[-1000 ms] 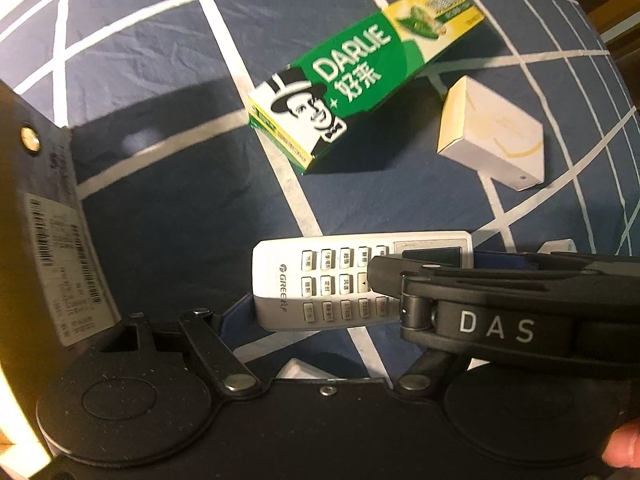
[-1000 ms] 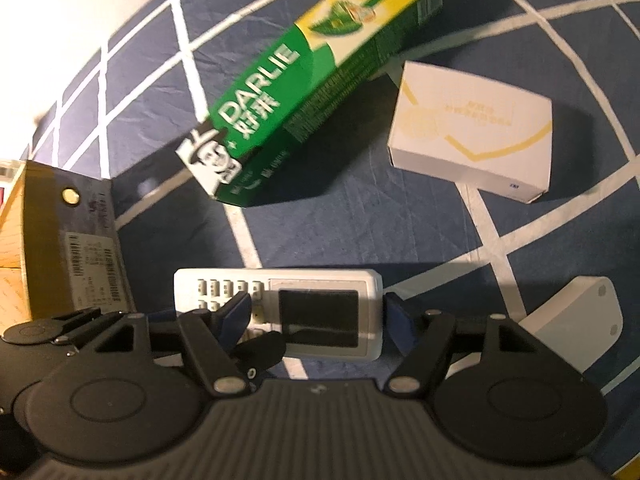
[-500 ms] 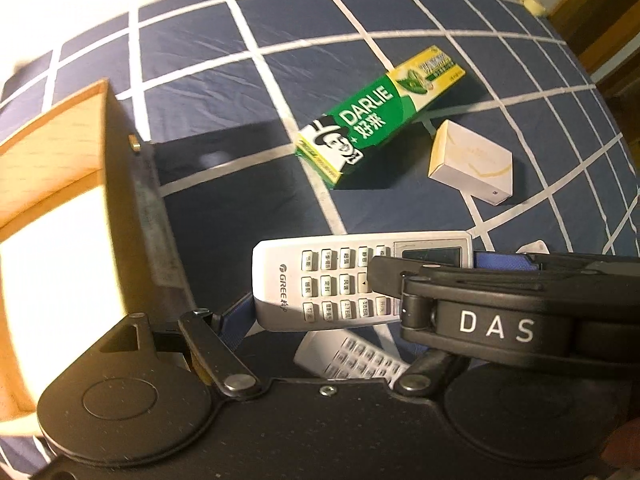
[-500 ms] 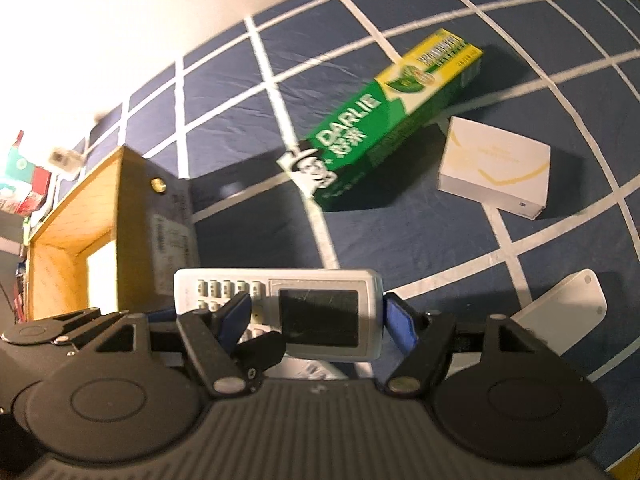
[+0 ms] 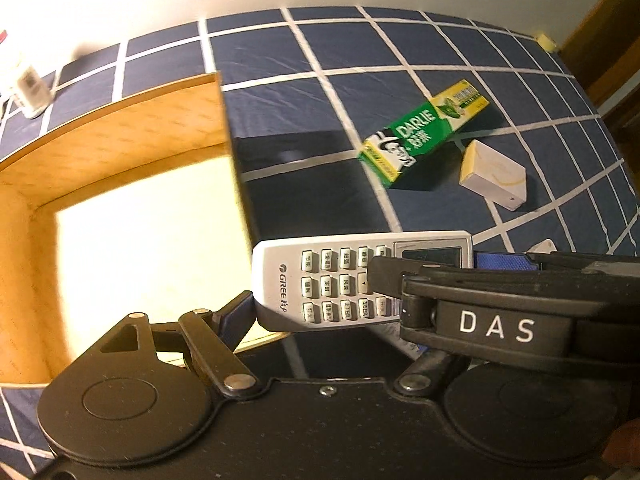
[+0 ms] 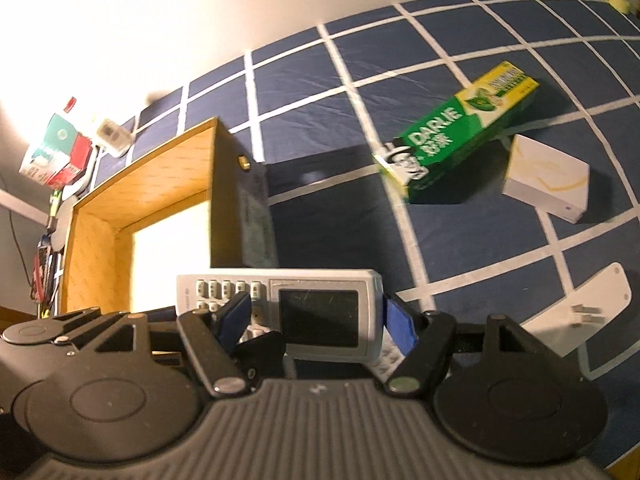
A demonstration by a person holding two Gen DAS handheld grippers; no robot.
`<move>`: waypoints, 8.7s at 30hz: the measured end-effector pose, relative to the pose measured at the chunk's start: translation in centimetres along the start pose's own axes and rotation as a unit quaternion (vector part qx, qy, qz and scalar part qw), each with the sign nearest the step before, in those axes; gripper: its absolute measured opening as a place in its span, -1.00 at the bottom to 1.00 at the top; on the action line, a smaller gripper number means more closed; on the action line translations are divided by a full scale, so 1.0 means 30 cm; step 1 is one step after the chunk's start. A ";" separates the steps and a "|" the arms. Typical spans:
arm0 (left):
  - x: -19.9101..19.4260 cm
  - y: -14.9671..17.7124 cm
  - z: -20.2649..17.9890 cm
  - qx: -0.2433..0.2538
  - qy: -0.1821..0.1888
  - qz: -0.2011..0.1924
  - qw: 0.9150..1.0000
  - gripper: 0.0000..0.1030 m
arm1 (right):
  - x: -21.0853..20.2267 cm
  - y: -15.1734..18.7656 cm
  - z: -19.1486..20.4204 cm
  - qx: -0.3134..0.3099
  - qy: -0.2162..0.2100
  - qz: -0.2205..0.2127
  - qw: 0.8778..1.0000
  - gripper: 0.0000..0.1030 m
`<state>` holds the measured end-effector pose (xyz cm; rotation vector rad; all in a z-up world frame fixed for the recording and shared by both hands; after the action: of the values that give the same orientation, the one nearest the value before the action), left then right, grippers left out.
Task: Organize objects
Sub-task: 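Carry the held handset remote with the right gripper into the box, then lower the handset remote onto the box floor and open the right gripper, then move the right gripper to the white TV remote with coloured buttons, then close the right gripper across the white TV remote, then carry the TV remote with the right gripper over the box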
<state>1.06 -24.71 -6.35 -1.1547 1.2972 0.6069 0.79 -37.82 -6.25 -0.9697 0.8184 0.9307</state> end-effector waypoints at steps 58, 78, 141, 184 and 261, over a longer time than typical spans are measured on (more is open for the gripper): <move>0.271 -0.210 0.807 -0.113 -0.014 0.035 0.993 0.49 | 0.678 -0.289 0.615 -0.096 -0.018 0.080 0.992 0.38; 0.402 -0.269 0.865 -0.111 0.004 0.056 0.992 0.49 | 0.810 -0.349 0.602 -0.082 0.000 0.098 0.992 0.39; -0.094 0.014 0.318 0.026 0.009 -0.022 0.999 1.00 | -0.043 -0.004 0.238 0.034 0.058 -0.093 0.993 1.00; 0.310 0.150 -0.317 0.277 0.051 0.109 0.953 1.00 | -0.012 0.459 -0.485 0.353 0.096 -0.061 0.928 1.00; 0.131 0.064 -0.271 0.239 0.053 0.047 0.968 0.96 | -0.107 0.307 -0.296 0.271 0.110 -0.083 0.953 0.62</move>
<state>-3.09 -32.28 -9.62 -0.7358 1.4942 0.2759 -10.20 -44.42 -9.34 -0.6485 1.0909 0.4155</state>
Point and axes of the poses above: each gripper's, at about its wrist camera, not at the fingertips, and x roughly the way its jaws point, z to its left, y to its underside, the point moved 4 cm from there along x, roughly the way its jaws point, and after that the axes turned 1 degree about x, right-handed, at the moved point
